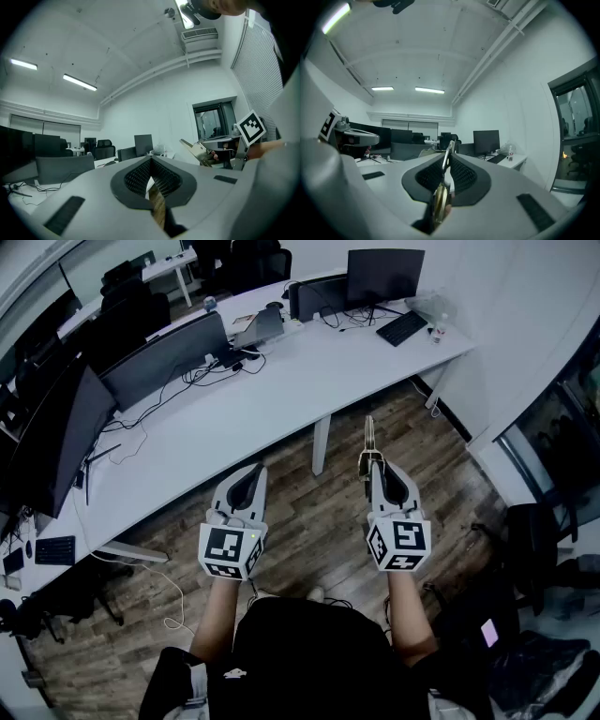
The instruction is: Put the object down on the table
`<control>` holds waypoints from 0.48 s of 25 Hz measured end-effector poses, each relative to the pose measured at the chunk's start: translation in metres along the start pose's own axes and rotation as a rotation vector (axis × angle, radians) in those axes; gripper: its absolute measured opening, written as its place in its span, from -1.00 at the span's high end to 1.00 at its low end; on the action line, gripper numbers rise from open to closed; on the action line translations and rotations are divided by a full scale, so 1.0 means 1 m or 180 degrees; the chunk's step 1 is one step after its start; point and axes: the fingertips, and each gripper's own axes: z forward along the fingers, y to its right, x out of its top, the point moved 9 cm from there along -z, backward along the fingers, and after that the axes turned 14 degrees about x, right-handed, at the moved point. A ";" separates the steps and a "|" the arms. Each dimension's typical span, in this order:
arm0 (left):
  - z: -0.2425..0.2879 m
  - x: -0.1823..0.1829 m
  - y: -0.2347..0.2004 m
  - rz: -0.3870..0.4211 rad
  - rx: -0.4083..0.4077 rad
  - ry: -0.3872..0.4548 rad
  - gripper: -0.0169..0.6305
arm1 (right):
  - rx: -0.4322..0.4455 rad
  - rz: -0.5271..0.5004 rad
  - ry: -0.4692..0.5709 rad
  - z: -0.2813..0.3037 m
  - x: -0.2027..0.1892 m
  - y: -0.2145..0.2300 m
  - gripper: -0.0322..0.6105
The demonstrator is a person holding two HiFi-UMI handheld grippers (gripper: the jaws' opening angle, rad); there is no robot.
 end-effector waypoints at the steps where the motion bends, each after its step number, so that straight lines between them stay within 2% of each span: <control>1: 0.001 0.000 0.003 -0.0004 -0.0003 -0.0007 0.91 | 0.0009 0.0011 0.0005 -0.002 0.000 0.002 0.77; 12: 0.015 0.006 0.025 -0.0010 -0.0092 0.0007 0.91 | 0.0067 0.0040 0.0050 -0.007 0.003 0.019 0.77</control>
